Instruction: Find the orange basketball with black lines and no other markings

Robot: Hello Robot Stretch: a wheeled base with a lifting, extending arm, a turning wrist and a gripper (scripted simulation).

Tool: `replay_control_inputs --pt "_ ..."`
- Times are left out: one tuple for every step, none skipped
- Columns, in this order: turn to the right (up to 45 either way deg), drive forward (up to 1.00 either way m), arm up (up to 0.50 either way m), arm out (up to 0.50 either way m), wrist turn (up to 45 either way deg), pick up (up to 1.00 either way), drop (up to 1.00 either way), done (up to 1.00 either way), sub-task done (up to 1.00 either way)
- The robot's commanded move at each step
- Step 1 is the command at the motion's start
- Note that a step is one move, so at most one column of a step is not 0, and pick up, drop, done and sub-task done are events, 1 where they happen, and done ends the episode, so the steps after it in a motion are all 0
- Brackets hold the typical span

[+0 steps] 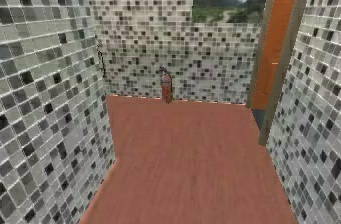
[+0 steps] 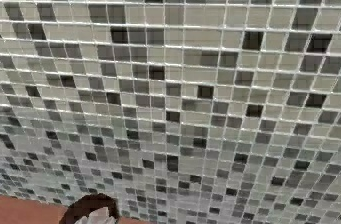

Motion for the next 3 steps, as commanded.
replay_control_inputs --pt "-9.0 0.00 0.00 0.00 0.0 0.00 0.00 0.00 0.00" --pt "0.0 0.30 0.00 0.00 0.0 0.00 0.00 0.00 0.00" --pt "15.0 0.00 0.00 0.00 0.0 0.00 0.00 0.00 0.00"
